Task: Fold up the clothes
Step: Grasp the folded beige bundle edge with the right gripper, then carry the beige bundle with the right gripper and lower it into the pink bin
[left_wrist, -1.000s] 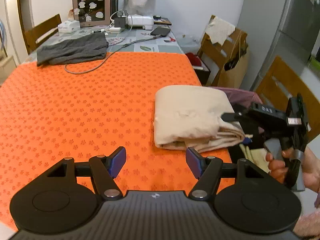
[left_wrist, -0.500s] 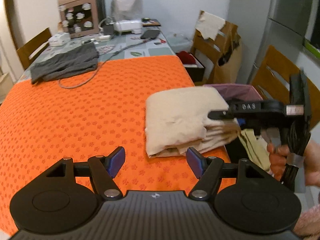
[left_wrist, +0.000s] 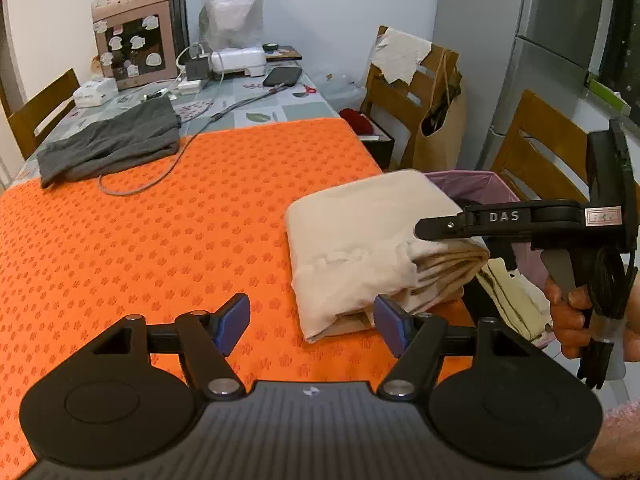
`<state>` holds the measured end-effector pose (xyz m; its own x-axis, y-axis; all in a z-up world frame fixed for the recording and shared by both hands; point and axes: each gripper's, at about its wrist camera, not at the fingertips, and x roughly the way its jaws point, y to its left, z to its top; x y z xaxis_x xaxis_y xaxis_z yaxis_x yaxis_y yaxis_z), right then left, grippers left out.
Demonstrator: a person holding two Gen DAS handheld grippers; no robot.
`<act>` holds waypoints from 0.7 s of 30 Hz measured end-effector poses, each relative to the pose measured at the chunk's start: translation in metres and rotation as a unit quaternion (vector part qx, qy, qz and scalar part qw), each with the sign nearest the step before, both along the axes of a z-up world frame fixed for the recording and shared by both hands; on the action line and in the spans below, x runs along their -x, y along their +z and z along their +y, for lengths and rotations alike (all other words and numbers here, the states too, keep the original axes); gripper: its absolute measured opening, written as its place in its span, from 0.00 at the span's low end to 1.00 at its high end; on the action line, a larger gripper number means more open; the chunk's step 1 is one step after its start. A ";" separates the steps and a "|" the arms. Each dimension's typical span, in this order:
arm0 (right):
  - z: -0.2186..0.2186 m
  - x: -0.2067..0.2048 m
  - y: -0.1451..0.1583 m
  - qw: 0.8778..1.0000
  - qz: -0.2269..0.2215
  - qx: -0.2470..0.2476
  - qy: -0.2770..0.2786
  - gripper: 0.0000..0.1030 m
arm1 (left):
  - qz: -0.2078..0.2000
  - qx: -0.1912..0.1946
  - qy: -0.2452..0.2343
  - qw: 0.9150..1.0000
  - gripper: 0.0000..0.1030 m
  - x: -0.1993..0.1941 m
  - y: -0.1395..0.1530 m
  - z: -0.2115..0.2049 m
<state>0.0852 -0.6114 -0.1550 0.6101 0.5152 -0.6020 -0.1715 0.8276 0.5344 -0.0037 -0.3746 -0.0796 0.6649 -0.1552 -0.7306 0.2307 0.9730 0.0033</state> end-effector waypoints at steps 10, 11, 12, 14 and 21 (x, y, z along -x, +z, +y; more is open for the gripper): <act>-0.030 -0.034 -0.032 0.992 0.055 -0.108 0.020 0.70 | 0.045 0.106 0.074 0.991 0.72 -0.077 -0.047 0.017; -0.030 -0.037 -0.033 0.992 0.056 -0.110 0.025 0.70 | 0.051 0.116 0.082 0.989 0.72 -0.083 -0.050 0.018; -0.027 -0.039 -0.033 0.992 0.056 -0.110 0.035 0.69 | 0.057 0.125 0.091 0.986 0.72 -0.088 -0.054 0.019; -0.020 -0.043 -0.035 0.991 0.060 -0.108 0.055 0.69 | 0.066 0.145 0.107 0.981 0.72 -0.096 -0.058 0.020; -0.016 -0.058 -0.047 0.982 0.097 -0.137 0.087 0.43 | 0.109 0.206 0.133 0.963 0.65 -0.101 -0.072 0.011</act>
<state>0.1430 -0.6278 -0.2020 0.3860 0.7602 -0.5226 -0.1702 0.6154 0.7696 0.0976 -0.3639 -0.1512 0.5584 -0.3080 -0.7702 -0.0757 0.9057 -0.4171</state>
